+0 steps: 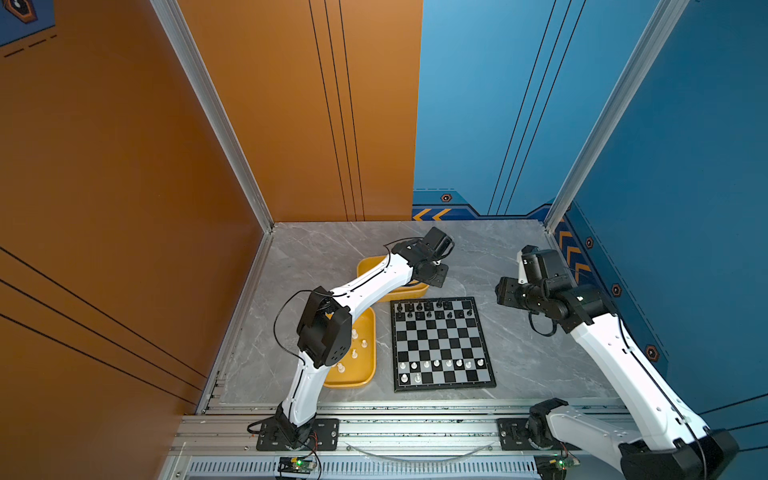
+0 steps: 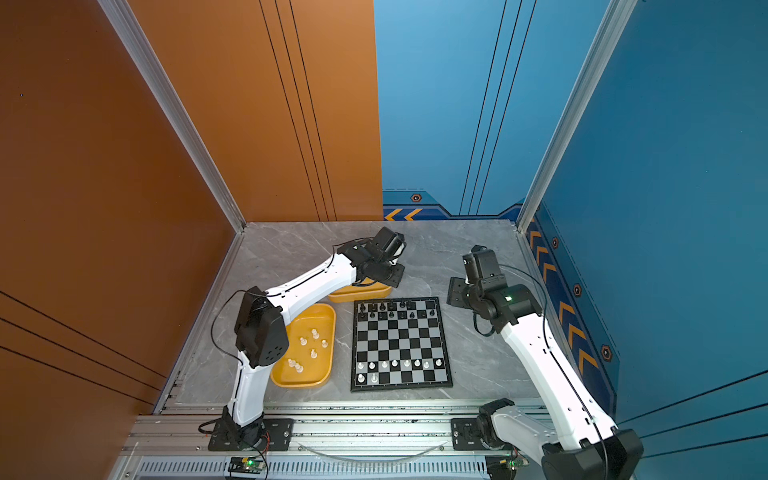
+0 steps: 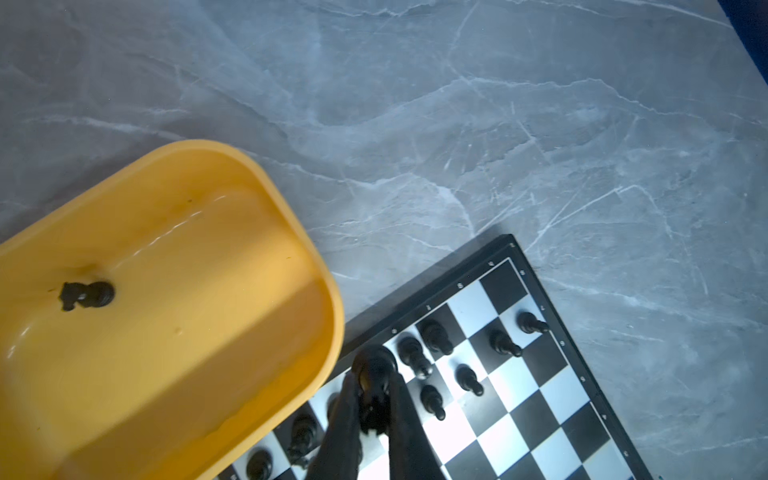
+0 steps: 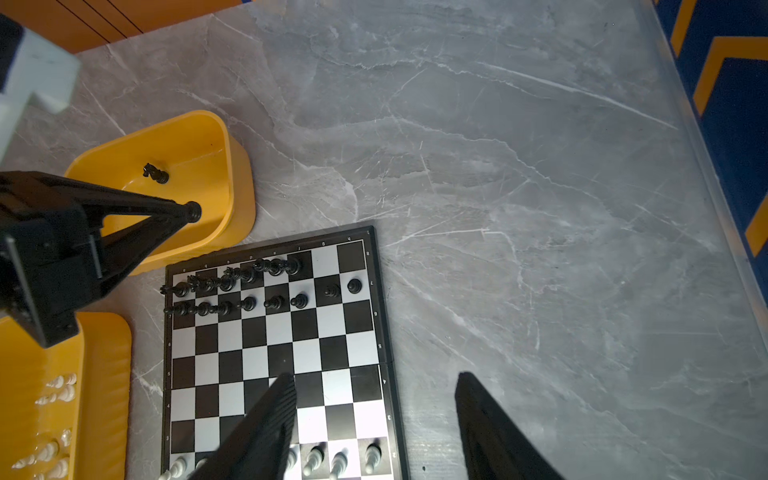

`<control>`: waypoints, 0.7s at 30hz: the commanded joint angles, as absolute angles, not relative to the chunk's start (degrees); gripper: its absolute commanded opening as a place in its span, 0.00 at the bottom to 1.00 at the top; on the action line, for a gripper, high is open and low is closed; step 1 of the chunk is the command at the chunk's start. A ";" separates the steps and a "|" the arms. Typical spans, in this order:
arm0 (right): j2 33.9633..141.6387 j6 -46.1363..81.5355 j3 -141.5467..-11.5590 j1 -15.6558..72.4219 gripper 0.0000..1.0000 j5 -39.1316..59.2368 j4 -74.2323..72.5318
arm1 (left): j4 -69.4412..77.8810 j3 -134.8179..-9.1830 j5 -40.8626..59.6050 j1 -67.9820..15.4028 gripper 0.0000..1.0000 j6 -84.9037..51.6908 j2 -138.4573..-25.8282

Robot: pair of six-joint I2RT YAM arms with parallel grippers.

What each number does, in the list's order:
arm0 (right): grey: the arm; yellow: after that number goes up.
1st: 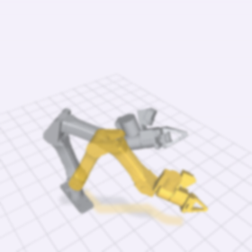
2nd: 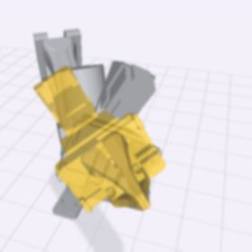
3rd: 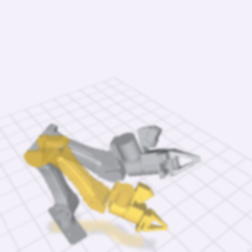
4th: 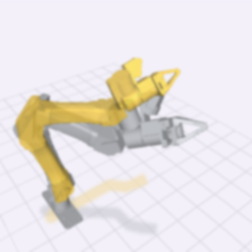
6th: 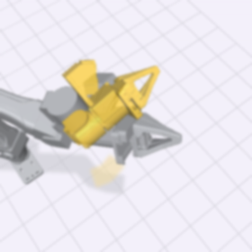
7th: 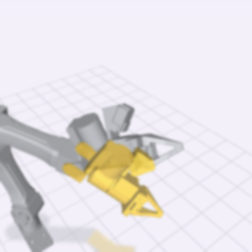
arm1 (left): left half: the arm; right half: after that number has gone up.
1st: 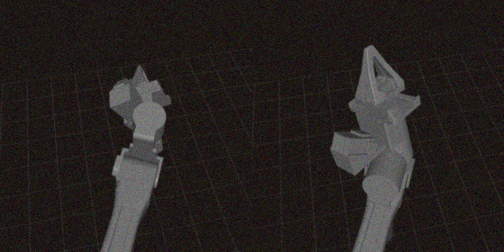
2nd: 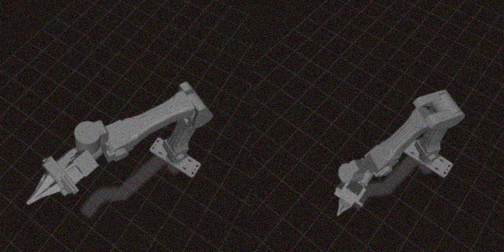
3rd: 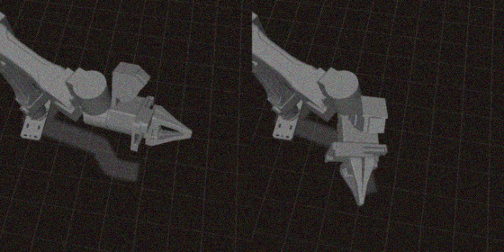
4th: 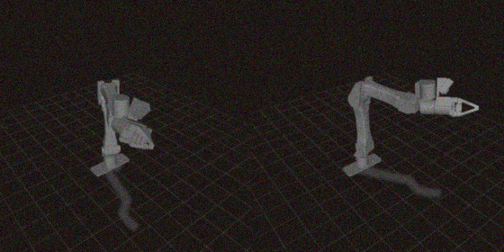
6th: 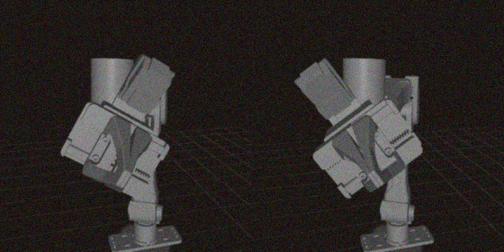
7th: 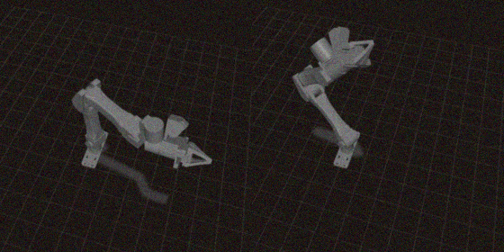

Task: Set up the chess pieces on the board
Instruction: 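Move the black piece to the board corner with left gripper while right arm shifts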

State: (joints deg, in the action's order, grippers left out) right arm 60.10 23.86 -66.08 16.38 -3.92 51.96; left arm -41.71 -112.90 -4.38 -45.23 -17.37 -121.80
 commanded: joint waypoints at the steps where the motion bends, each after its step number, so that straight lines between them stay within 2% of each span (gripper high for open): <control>1: 55.47 23.87 -64.41 14.51 0.65 -5.05 57.62 | -42.89 -116.58 -6.89 -47.86 0.10 -16.88 -125.74; 11: 46.67 22.63 -63.72 10.11 0.68 -3.64 64.34 | -43.19 -127.24 -6.88 -52.06 0.11 -17.05 -135.73; 21: 43.42 21.62 -64.00 7.92 0.80 -3.03 67.65 | -43.59 -132.11 -5.63 -52.56 0.12 -17.35 -140.80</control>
